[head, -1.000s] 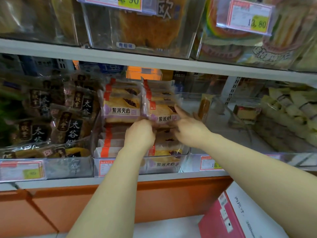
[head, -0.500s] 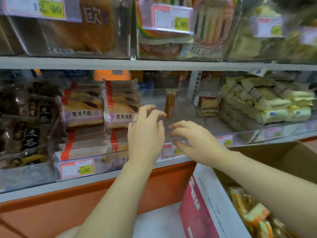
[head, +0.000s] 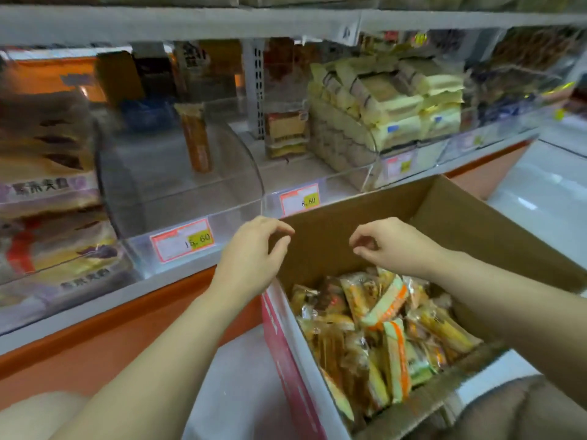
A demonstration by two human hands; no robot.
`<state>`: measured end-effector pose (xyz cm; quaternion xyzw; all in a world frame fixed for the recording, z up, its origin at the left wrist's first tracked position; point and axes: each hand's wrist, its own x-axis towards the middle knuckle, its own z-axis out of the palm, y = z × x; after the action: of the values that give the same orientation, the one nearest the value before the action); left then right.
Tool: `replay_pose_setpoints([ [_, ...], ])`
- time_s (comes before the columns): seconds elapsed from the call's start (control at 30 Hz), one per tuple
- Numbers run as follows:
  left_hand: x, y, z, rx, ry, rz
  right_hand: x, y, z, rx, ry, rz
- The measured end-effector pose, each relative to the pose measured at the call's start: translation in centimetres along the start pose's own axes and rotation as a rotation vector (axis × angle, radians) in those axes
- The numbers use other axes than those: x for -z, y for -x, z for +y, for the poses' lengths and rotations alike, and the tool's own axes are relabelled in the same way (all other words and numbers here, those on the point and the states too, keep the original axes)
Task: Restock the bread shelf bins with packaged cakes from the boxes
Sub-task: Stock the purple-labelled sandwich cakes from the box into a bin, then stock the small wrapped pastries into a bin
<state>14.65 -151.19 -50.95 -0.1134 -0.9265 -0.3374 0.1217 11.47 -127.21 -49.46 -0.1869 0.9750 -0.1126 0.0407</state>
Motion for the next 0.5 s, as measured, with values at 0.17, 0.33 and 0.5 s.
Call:
replay_pose_setpoints([
  [0.17,-1.4,-2.3,1.0,0.053,0.008,0.009,-4.3,-3.0,5.0,-0.144,0.221,-0.426],
  [0.33,-2.5,-2.9,0.7,0.048,-0.050,0.013,-8.6,-4.3,7.1,-0.095,0.535,-0.764],
  [0.5,-3.3,-2.8,0.3,0.033,0.053,0.109,-12.7,-3.7,9.0,-0.013,0.717,-0.990],
])
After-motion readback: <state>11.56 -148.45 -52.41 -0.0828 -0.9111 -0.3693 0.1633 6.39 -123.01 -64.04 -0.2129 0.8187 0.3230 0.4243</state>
